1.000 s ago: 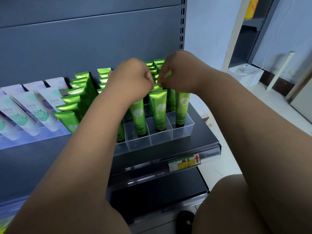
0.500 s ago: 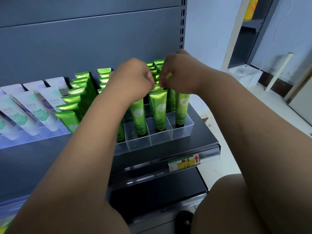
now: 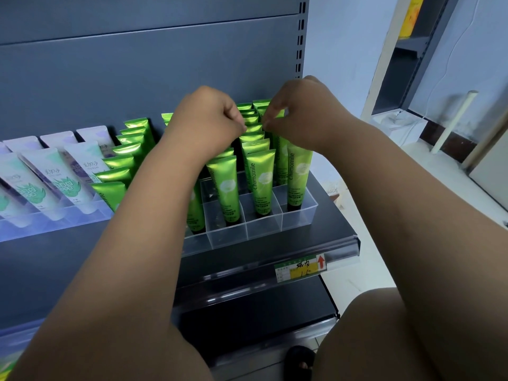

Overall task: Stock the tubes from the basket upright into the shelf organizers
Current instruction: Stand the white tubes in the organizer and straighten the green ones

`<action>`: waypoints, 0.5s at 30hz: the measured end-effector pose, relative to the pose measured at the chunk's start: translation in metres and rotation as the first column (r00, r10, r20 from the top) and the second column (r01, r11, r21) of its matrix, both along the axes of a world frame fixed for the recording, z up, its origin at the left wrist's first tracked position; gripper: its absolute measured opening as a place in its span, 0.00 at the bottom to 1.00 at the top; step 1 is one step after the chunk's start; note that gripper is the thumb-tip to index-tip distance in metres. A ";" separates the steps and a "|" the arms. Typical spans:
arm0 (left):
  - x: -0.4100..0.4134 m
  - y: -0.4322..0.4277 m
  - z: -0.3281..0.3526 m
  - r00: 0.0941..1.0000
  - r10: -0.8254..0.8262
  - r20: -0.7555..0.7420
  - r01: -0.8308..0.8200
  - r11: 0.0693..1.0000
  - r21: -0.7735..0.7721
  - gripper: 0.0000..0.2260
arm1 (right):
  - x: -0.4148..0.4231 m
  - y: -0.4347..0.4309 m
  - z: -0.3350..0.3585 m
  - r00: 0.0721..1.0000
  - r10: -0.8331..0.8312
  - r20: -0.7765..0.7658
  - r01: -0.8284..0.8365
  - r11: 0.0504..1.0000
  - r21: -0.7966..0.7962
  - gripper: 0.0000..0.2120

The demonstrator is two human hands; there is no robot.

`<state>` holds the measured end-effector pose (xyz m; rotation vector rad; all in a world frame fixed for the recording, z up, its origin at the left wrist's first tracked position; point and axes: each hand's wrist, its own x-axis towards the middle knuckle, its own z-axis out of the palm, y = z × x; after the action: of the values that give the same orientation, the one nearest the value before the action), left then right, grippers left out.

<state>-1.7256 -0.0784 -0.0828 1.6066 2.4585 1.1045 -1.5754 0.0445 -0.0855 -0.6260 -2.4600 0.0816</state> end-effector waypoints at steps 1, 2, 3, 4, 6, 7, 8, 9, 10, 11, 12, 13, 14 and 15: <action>0.000 0.001 -0.001 1.000 0.005 -0.016 -0.006 1.000 -0.022 0.03 | -0.002 0.001 0.000 1.000 -0.001 0.023 0.001 1.000 -0.014 0.08; 0.000 0.002 -0.002 0.999 0.009 -0.031 -0.011 0.999 -0.041 0.04 | -0.003 0.002 0.000 0.999 -0.002 0.050 0.003 1.000 -0.025 0.07; -0.001 0.004 -0.002 0.999 0.012 -0.043 -0.015 0.998 -0.057 0.04 | -0.005 0.003 -0.001 0.997 -0.003 0.074 0.006 0.999 -0.034 0.06; -0.001 0.005 -0.002 0.999 0.014 -0.049 -0.018 0.997 -0.069 0.04 | -0.007 0.003 0.000 0.996 -0.006 0.093 0.010 0.999 -0.044 0.06; -0.002 0.008 -0.002 0.999 0.018 -0.051 -0.023 0.996 -0.084 0.04 | -0.011 0.004 0.000 0.994 -0.016 0.112 0.023 0.998 -0.062 0.05; -0.003 0.009 -0.001 0.999 0.022 -0.049 -0.026 0.996 -0.083 0.04 | -0.012 0.004 0.001 0.992 -0.019 0.121 0.026 0.998 -0.057 0.05; -0.003 0.010 0.000 0.998 0.026 -0.050 -0.030 0.996 -0.079 0.03 | -0.014 0.005 0.002 0.991 -0.022 0.129 0.029 0.998 -0.049 0.05; -0.004 0.011 0.001 0.998 0.027 -0.050 -0.031 0.996 -0.078 0.03 | -0.016 0.006 0.002 0.991 -0.027 0.135 0.033 0.998 -0.047 0.05; -0.005 0.011 0.001 0.999 0.026 -0.047 -0.030 0.996 -0.085 0.02 | -0.017 0.007 0.002 0.989 -0.033 0.143 0.040 0.998 -0.049 0.05; -0.006 0.012 0.002 0.999 0.020 -0.038 -0.023 0.995 -0.101 0.02 | -0.017 0.008 0.002 0.988 -0.036 0.151 0.044 0.998 -0.051 0.05; -0.006 0.012 0.002 1.000 0.010 -0.028 -0.013 0.992 -0.124 0.02 | -0.018 0.008 0.001 0.987 -0.036 0.156 0.044 0.998 -0.048 0.05; -0.007 0.012 0.003 1.000 0.000 -0.021 -0.003 0.989 -0.147 0.03 | -0.019 0.009 0.001 0.987 -0.032 0.158 0.040 0.998 -0.043 0.05; -0.007 0.012 0.004 1.000 -0.008 -0.020 0.005 0.987 -0.162 0.03 | -0.019 0.009 0.001 0.987 -0.029 0.160 0.036 0.999 -0.038 0.05; -0.007 0.013 0.005 1.000 -0.012 -0.022 0.008 0.986 -0.165 0.03 | -0.019 0.010 0.001 0.987 -0.027 0.159 0.033 0.999 -0.038 0.05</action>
<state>-1.7326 -0.0653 -0.0775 1.5899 2.4784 0.8592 -1.5948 0.0544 -0.0841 -0.7112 -2.6065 0.0721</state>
